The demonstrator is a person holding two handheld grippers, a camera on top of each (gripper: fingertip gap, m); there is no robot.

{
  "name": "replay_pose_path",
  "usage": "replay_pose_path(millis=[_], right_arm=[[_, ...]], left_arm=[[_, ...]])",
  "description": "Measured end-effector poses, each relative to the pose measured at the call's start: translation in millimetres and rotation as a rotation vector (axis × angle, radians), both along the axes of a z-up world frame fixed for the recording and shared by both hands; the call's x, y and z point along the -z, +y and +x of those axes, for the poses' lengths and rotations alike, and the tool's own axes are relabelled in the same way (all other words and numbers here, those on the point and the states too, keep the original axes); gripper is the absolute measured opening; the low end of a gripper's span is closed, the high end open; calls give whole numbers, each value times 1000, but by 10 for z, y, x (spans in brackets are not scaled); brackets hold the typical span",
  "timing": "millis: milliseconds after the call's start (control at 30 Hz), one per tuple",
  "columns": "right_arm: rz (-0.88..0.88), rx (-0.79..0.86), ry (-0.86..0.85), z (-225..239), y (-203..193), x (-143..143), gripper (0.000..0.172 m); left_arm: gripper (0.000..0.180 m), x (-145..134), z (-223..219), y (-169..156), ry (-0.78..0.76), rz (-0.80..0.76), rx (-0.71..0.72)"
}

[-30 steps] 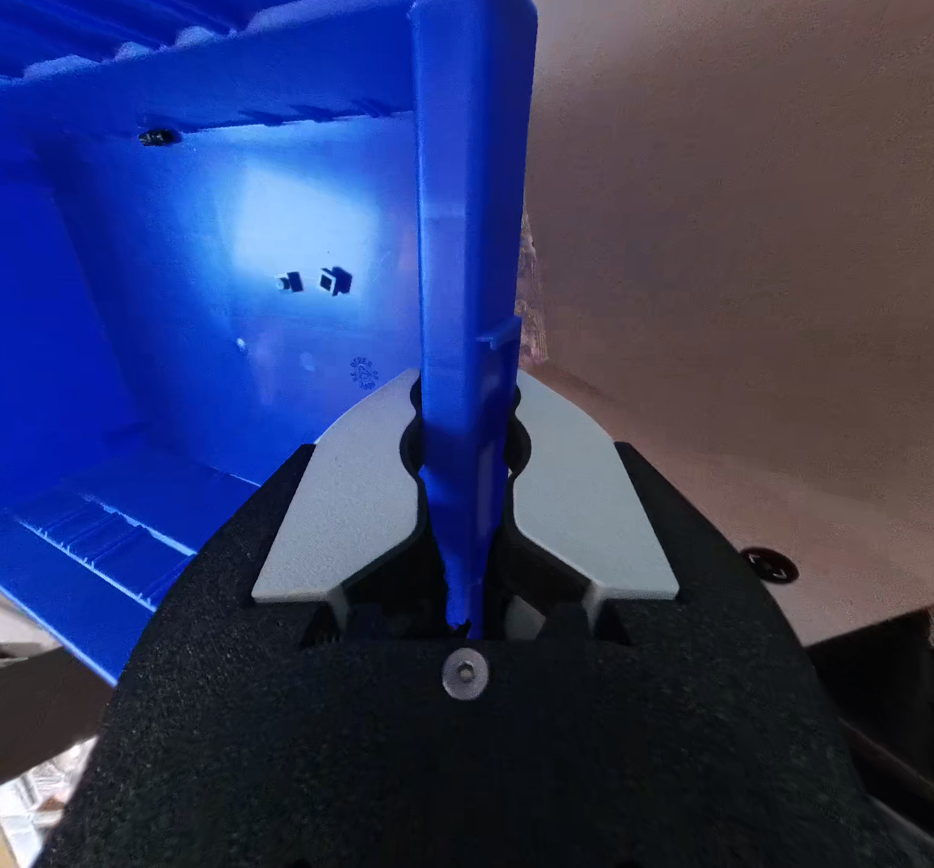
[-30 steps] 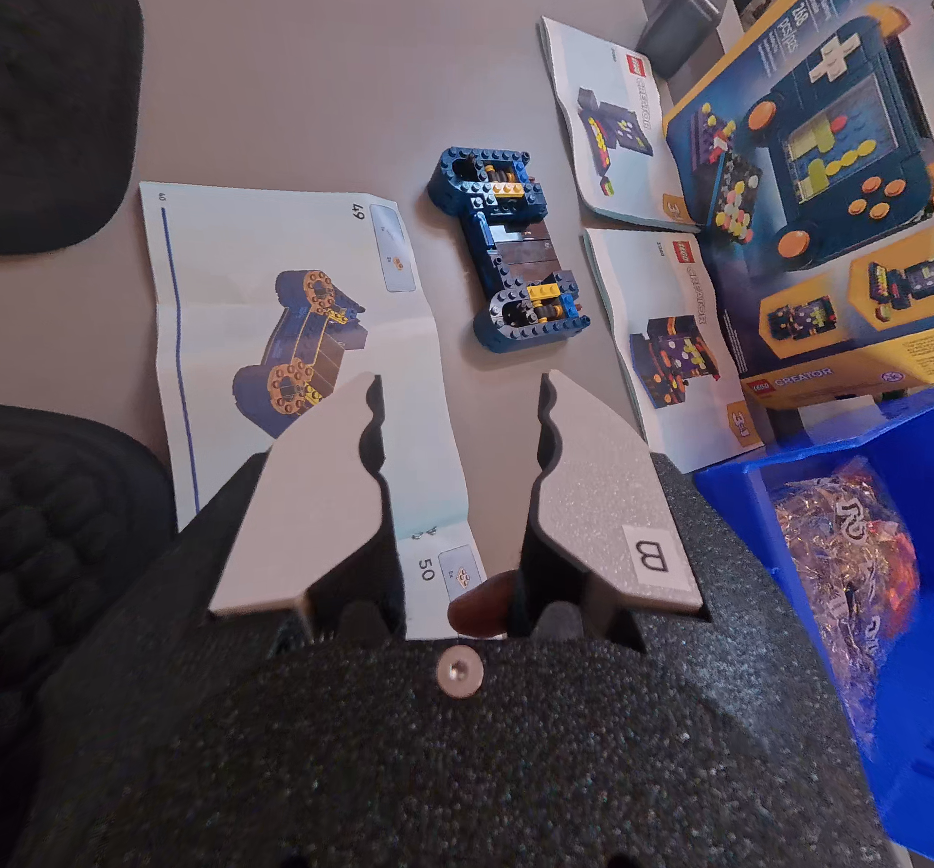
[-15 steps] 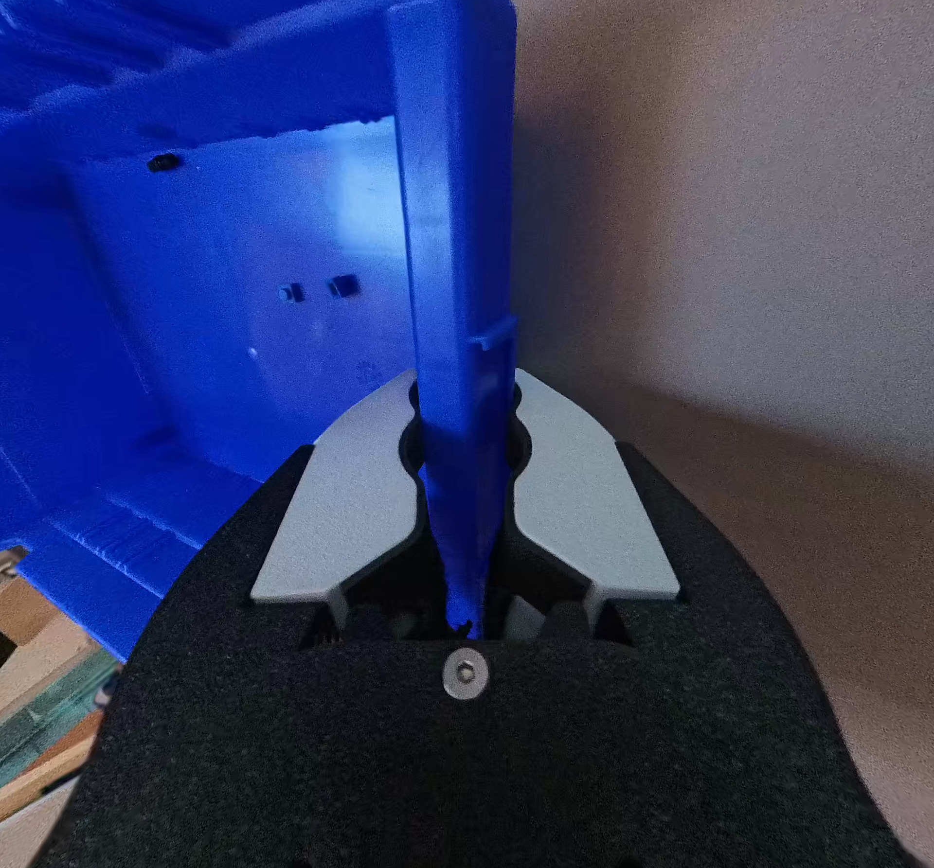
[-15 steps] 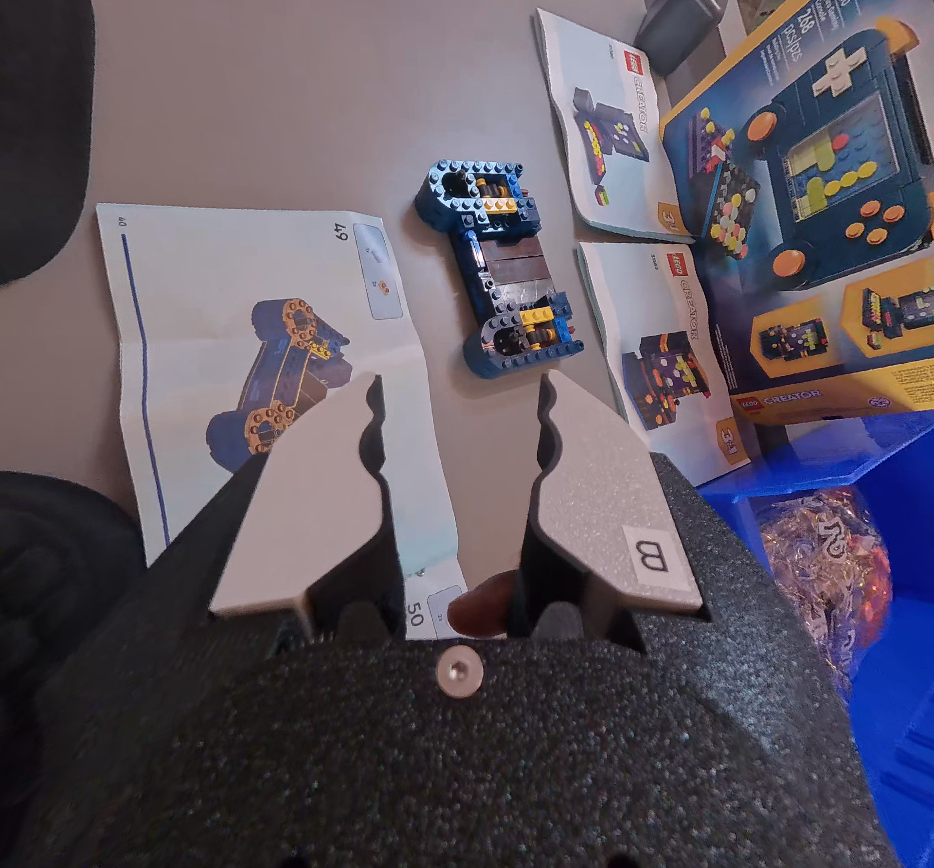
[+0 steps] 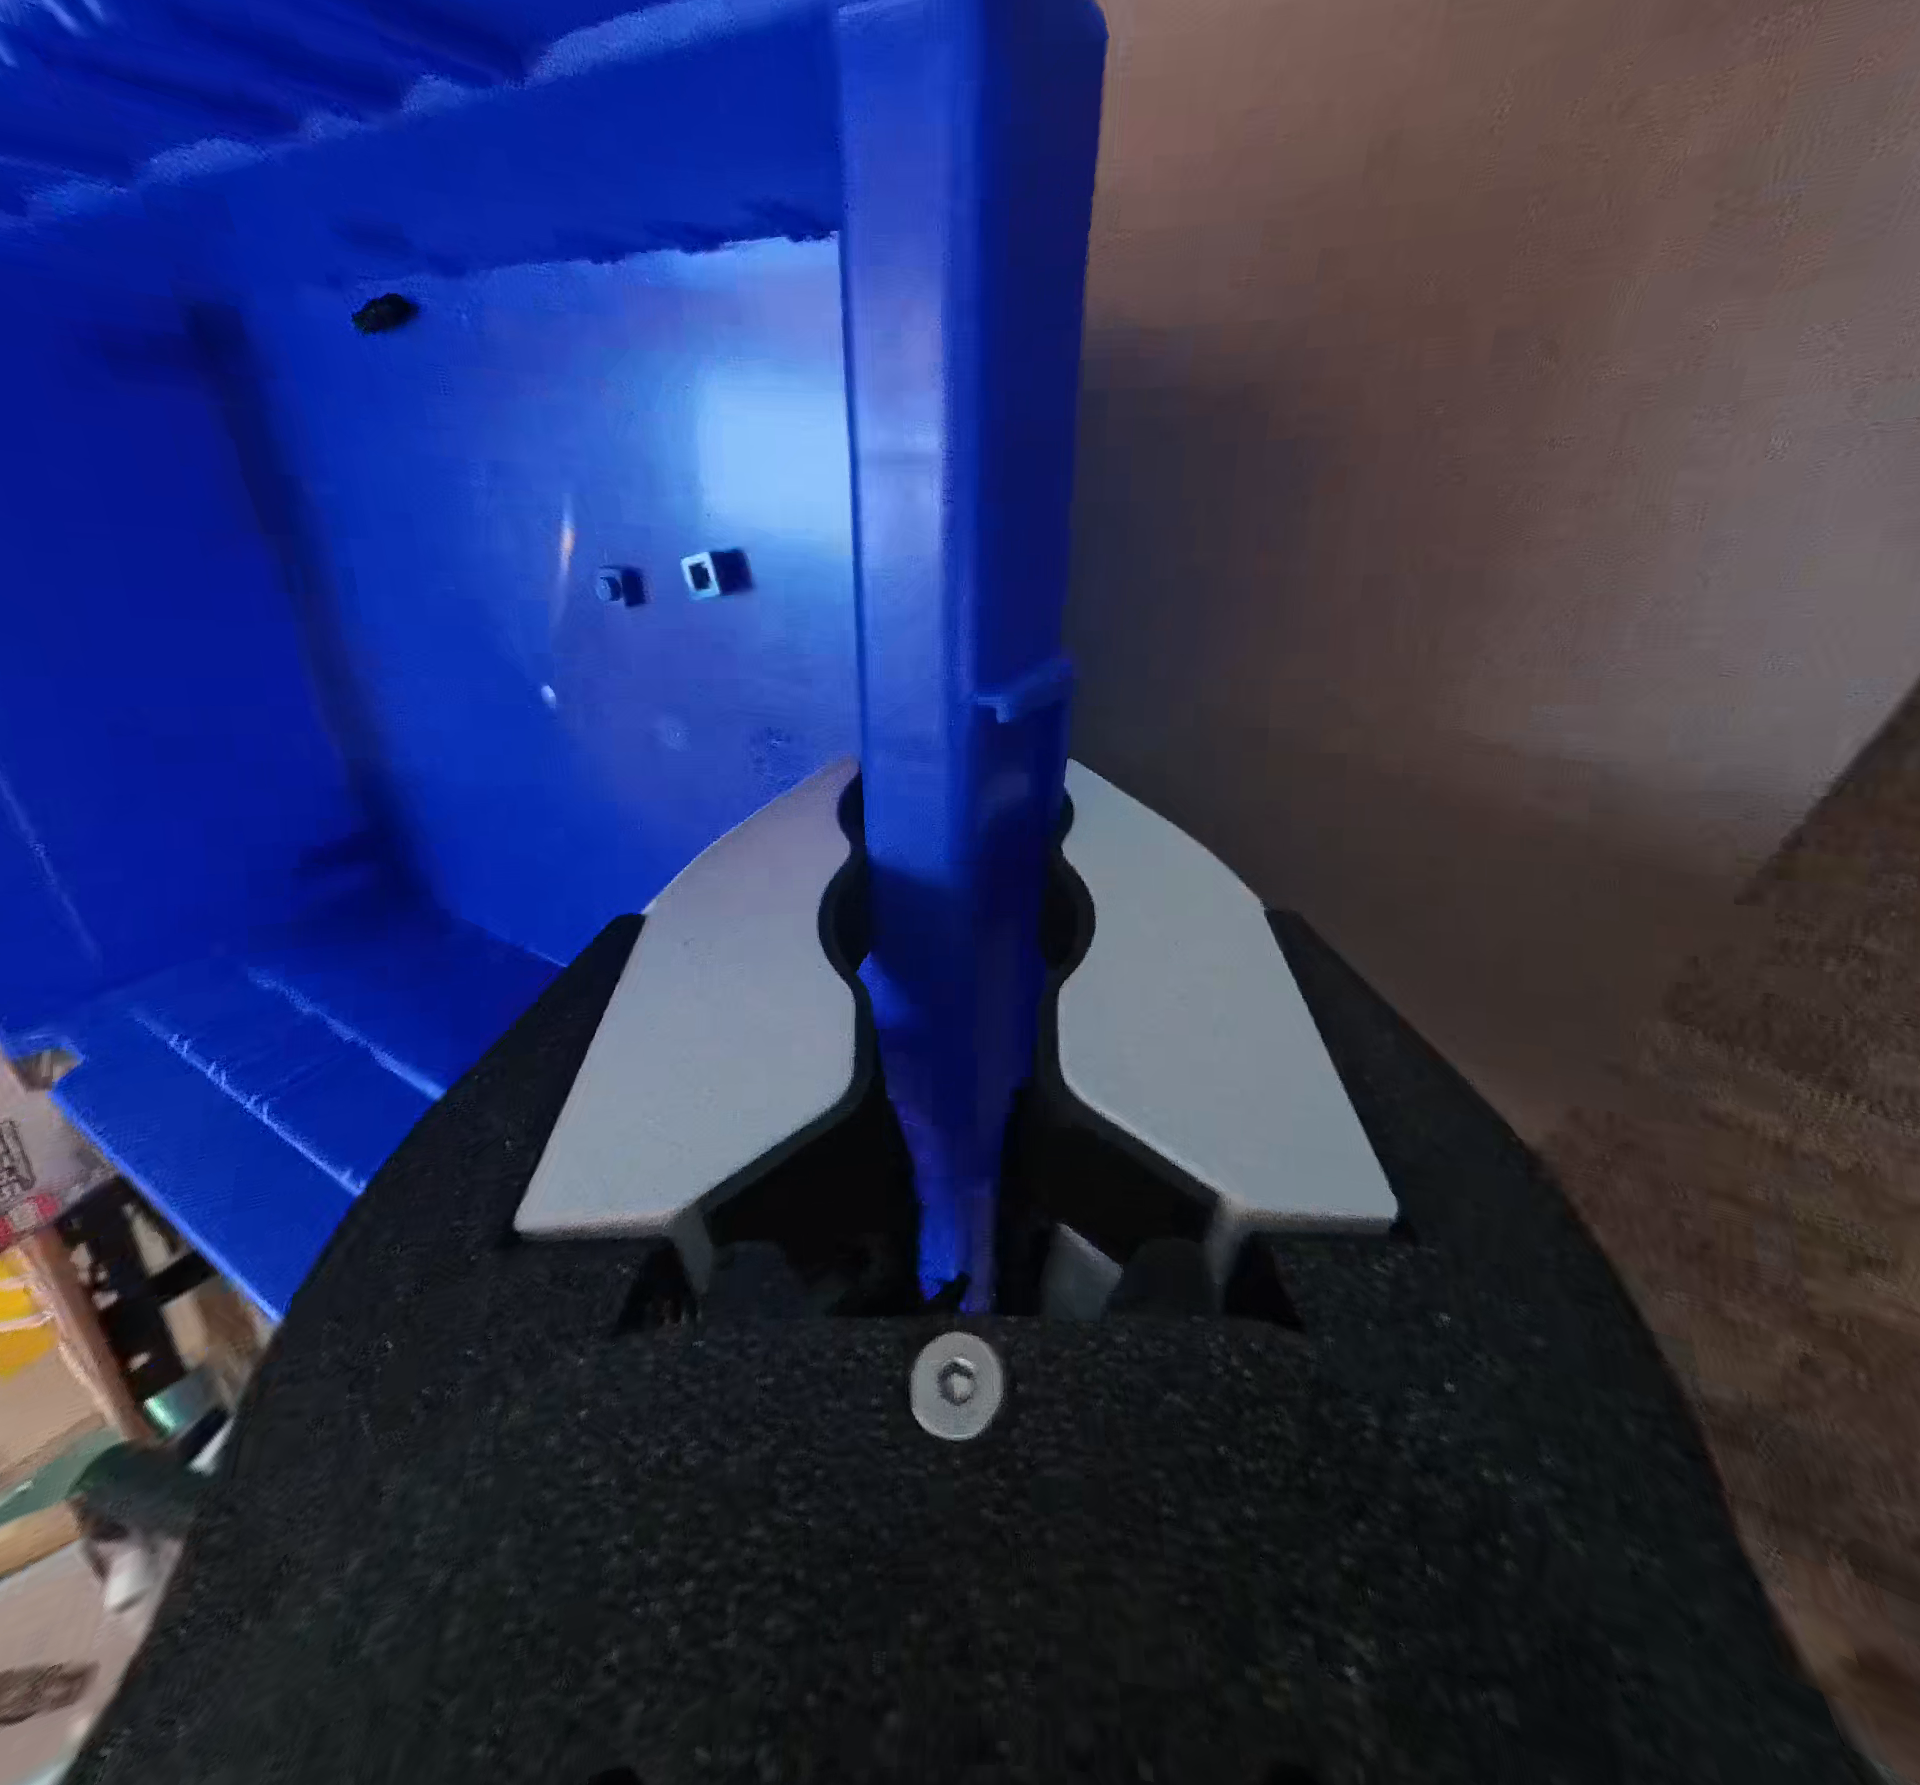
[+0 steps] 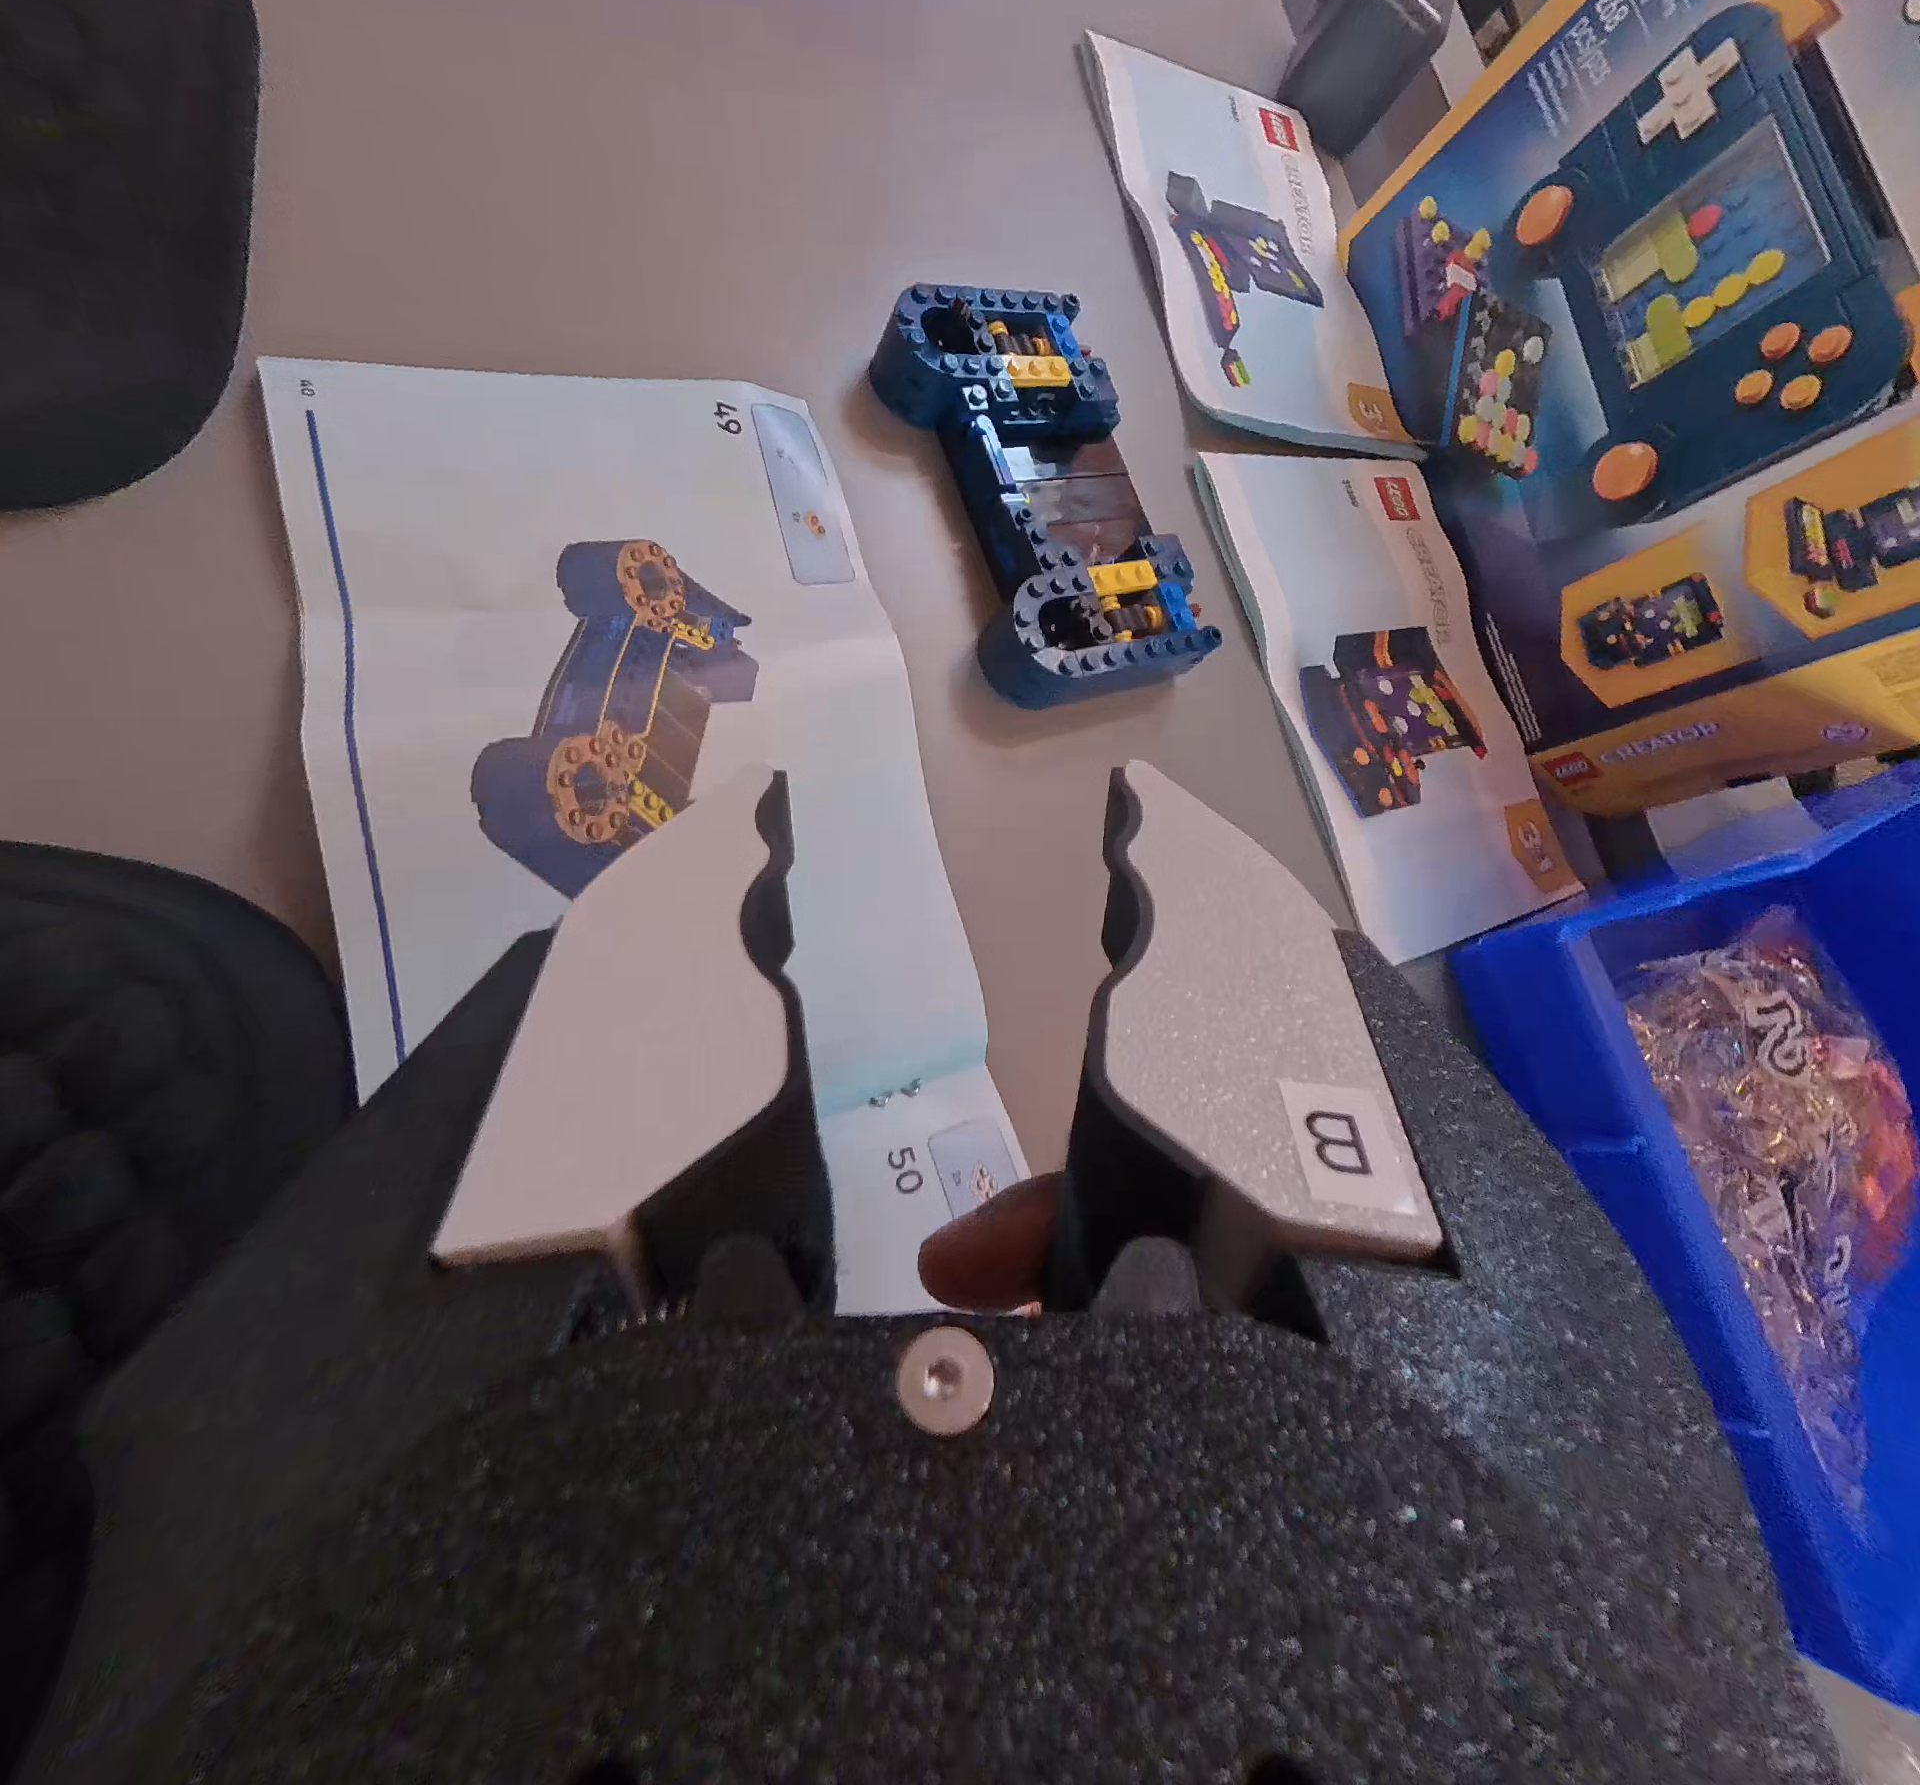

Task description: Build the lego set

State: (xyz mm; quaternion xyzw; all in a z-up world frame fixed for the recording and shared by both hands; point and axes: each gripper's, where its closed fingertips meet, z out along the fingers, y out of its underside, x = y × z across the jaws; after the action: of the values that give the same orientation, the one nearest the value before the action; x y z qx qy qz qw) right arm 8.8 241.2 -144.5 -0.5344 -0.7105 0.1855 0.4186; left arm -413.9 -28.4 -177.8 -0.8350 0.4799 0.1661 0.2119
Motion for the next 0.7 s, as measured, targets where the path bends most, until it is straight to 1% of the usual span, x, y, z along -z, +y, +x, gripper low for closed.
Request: replay_pose_path(millis=[33, 100, 167, 233, 300, 367, 433, 467, 500, 533, 600, 633, 667, 700], right_arm=[[-3, 3, 3, 21, 9, 2, 58], [0, 1, 2, 37, 19, 0, 58], [6, -7, 4, 21, 10, -13, 58], [9, -19, 9, -8, -13, -20, 58], [13, -26, 6, -34, -25, -1, 58], [21, -26, -2, -55, -23, 27, 58], [25, -28, -9, -68, -25, 42, 58], [26, -28, -9, -73, -26, 37, 58], [27, -27, -9, -76, -25, 30, 58], [28, -23, -10, -75, -17, 21, 58], [34, -12, -8, -72, 3, 0, 58], [35, -7, -4, -73, 10, -8, 58], [36, -3, 0, -76, 16, -15, 57], [35, 2, 3, -76, 19, -17, 57]], left_arm=[[29, -109, 36, -12, -25, 35, -19], [29, -357, -37, -9, 3, 93, -57], [29, -603, -169, 29, 72, 138, -42], [29, -794, -356, 90, 165, 147, -17], [29, -929, -567, 172, 216, 137, -15], [29, -985, -753, 267, 230, 113, -6], [30, -966, -960, 369, 269, 92, 9], [30, -953, -1028, 446, 294, 110, 36], [31, -914, -1079, 514, 305, 105, 65], [31, -823, -1114, 555, 288, 65, 65], [31, -571, -1129, 623, 201, -7, 33], [31, -391, -1138, 641, 152, -43, 15], [29, -187, -1152, 651, 131, -67, 5], [28, -6, -1194, 696, 166, -36, 18]])
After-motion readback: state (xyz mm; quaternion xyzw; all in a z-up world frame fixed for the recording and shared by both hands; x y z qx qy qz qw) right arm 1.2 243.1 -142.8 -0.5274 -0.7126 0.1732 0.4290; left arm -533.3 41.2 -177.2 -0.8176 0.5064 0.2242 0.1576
